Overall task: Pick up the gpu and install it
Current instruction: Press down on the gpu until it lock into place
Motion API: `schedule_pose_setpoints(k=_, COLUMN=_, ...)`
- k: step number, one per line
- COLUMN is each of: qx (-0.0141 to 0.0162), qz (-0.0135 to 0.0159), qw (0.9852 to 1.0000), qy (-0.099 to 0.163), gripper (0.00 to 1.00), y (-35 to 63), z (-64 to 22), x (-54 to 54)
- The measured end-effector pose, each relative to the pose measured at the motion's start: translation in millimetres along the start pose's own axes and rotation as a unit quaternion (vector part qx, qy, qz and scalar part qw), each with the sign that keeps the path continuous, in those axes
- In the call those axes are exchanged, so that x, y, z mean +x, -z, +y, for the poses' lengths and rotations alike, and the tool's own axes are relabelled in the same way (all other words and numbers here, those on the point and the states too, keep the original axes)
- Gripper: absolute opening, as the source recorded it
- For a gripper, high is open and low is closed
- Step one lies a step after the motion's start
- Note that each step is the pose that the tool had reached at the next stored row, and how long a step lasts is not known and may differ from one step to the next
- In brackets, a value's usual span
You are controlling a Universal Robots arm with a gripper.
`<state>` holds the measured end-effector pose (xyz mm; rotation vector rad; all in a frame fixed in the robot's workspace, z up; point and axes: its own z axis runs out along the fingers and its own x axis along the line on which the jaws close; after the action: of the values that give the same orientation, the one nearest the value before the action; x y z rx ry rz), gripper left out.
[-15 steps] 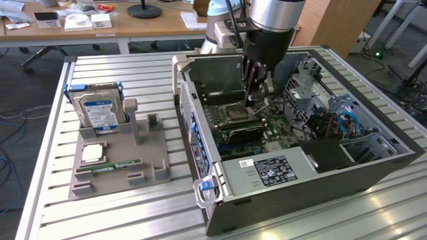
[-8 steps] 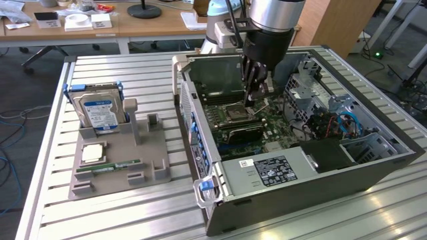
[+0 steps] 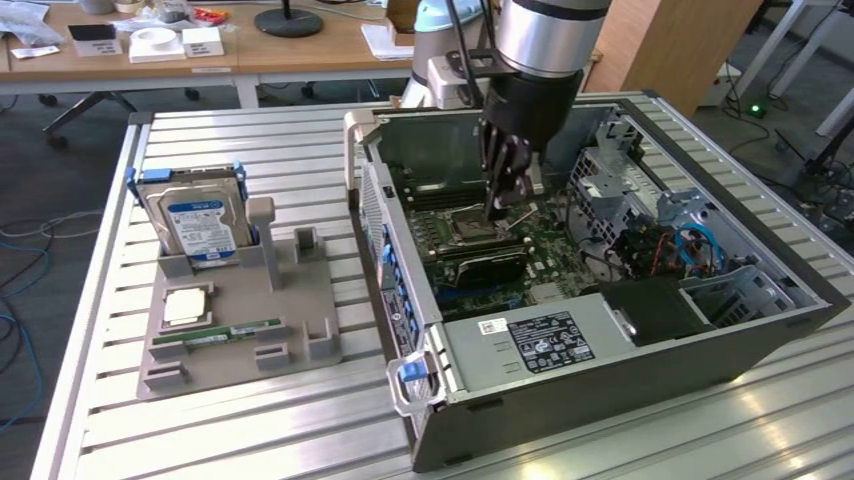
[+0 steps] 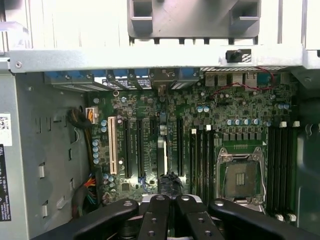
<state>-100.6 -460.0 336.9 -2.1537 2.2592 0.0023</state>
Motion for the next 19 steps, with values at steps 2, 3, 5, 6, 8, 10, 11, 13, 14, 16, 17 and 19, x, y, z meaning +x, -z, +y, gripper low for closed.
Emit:
schedule_pose_setpoints(k=2, qx=0.0000, qz=0.0000, qw=1.0000, qy=0.000, gripper=0.11, y=-3.6, z=0.1, x=0.1)
schedule_pose_setpoints(k=3, qx=0.0000, qz=0.0000, qw=1.0000, qy=0.000, gripper=0.11, y=-5.6, z=0.1, x=0.1)
schedule_pose_setpoints(k=5, qx=0.0000, qz=0.0000, qw=1.0000, qy=0.000, gripper=0.11, y=-9.2, z=0.1, x=0.1)
schedule_pose_setpoints(k=6, qx=0.0000, qz=0.0000, qw=1.0000, qy=0.000, gripper=0.11, y=-11.0, z=0.1, x=0.2)
schedule_pose_setpoints(k=8, qx=0.0000, qz=-0.0001, qw=1.0000, qy=0.000, gripper=0.11, y=-14.6, z=0.2, x=0.2)
schedule_pose_setpoints(k=10, qx=0.0000, qz=-0.0001, qw=1.0000, qy=0.000, gripper=0.11, y=-18.2, z=0.2, x=0.3)
schedule_pose_setpoints(k=11, qx=0.0000, qz=0.0000, qw=1.0000, qy=0.000, gripper=0.11, y=-20.0, z=0.3, x=0.3)
schedule_pose_setpoints(k=13, qx=0.0000, qz=0.0001, qw=1.0000, qy=0.000, gripper=0.11, y=-21.7, z=0.3, x=0.3)
schedule_pose_setpoints(k=14, qx=0.0000, qz=0.0001, qw=1.0000, qy=0.000, gripper=0.11, y=-21.7, z=0.3, x=0.3)
schedule_pose_setpoints(k=16, qx=0.0000, qz=0.0001, qw=1.0000, qy=0.000, gripper=0.11, y=-21.7, z=0.3, x=0.4)
schedule_pose_setpoints(k=17, qx=0.0000, qz=0.0000, qw=1.0000, qy=0.000, gripper=0.11, y=-21.8, z=0.3, x=0.3)
schedule_pose_setpoints(k=19, qx=0.0001, qz=-0.0001, qw=1.0000, qy=0.000, gripper=0.11, y=-22.3, z=0.3, x=0.1)
